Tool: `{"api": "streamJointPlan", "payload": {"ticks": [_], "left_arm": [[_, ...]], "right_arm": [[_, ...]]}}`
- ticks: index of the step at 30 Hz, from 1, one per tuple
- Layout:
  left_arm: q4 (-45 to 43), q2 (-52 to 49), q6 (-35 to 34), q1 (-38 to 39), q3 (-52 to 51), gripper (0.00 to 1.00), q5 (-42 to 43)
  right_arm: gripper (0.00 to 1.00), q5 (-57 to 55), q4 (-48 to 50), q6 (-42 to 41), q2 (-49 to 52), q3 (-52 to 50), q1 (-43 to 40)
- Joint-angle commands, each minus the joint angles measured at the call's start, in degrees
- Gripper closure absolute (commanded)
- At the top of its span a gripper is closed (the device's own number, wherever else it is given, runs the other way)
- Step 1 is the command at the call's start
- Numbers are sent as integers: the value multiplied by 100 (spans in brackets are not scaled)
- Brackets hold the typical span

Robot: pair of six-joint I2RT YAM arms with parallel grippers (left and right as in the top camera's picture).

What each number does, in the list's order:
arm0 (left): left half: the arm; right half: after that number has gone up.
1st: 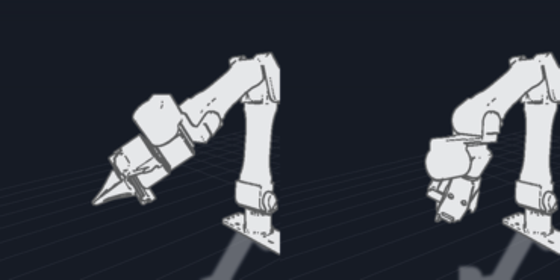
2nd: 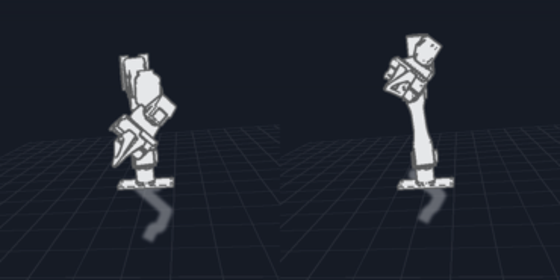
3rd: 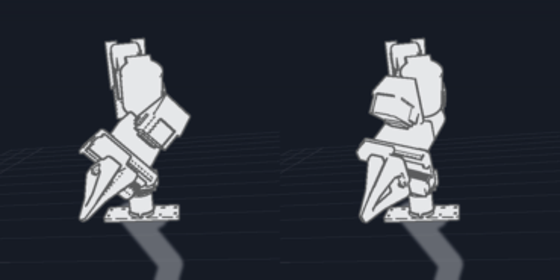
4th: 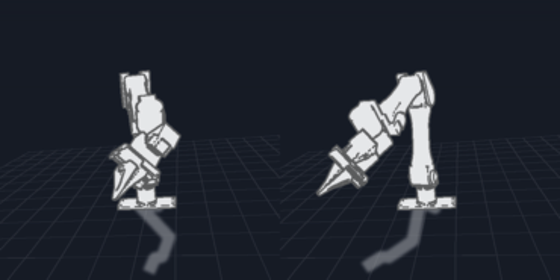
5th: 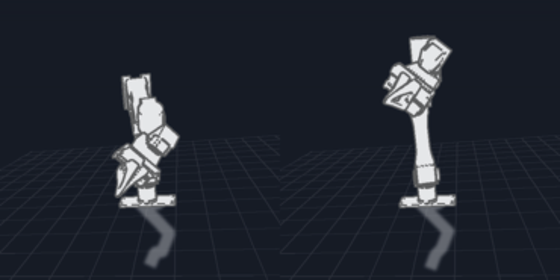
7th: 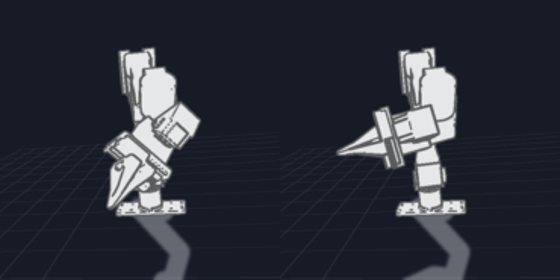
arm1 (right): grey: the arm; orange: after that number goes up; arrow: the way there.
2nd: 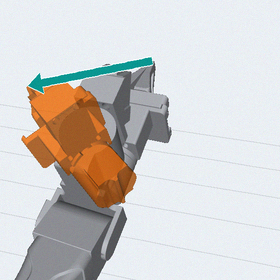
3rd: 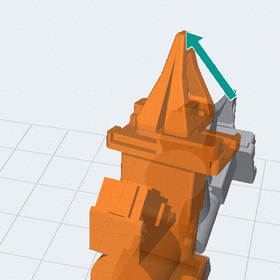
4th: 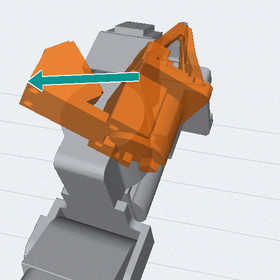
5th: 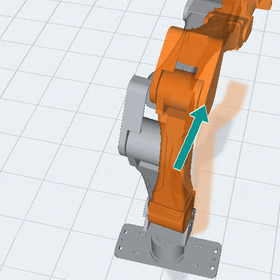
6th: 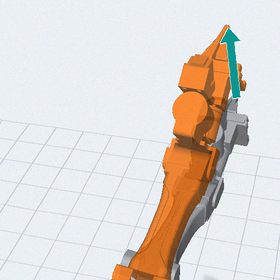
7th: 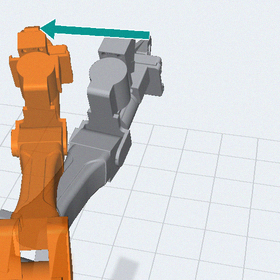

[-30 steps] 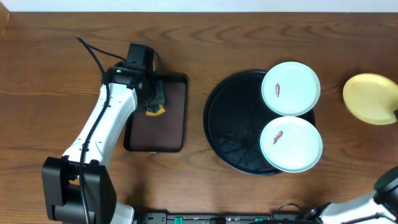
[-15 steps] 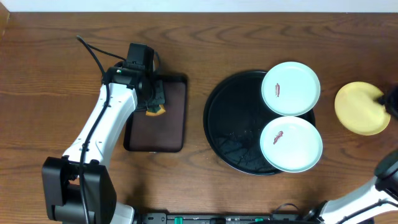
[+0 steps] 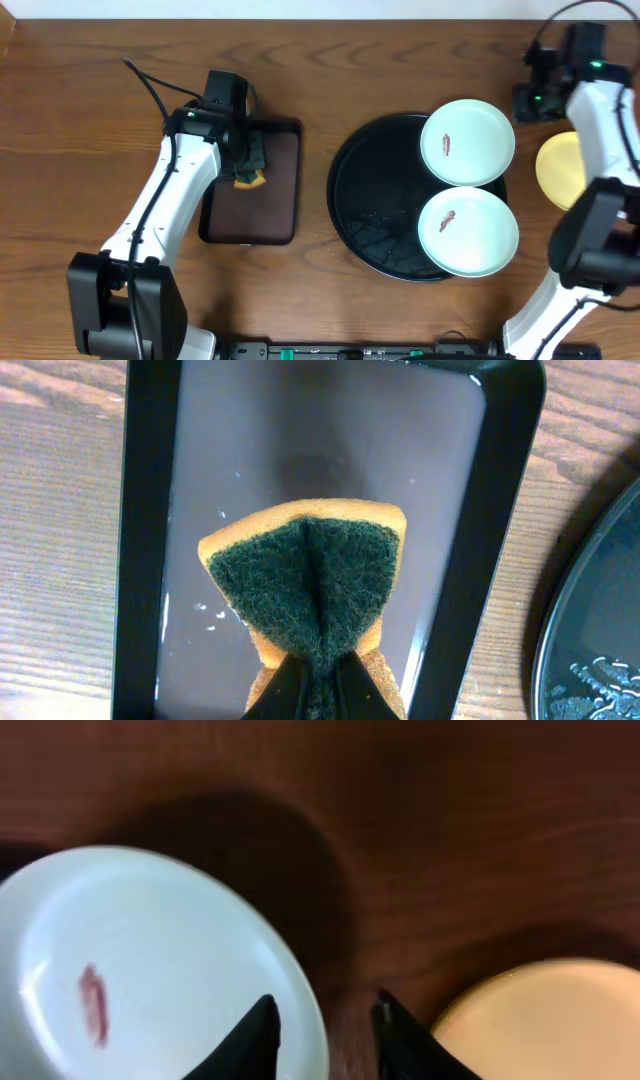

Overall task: Clean dirty plates on tray and stack at the side
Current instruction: 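Move right gripper to the upper pale green plate and drag it to tray center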

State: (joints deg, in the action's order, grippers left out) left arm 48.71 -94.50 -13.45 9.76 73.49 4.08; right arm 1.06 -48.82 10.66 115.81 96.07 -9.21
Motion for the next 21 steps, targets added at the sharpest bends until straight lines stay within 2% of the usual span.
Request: {"api": "streamJointPlan", "payload": {"ticks": [1,6,12,21], "left_arm": [[28,-35,74,-20,-33,92,-92],[26,-35,74,-20,-33,92,-90],[26,-35,74,-20,-33,92,-92],[26,-35,74,-20,-33,92,-92]], "right_arm": [[72,-684,122,79,219,15,181],[76,-632,125,76,417,13,219],[88,-595,0,52,540,13,214],[85,-520,-153,55,542,-42,214]]}}
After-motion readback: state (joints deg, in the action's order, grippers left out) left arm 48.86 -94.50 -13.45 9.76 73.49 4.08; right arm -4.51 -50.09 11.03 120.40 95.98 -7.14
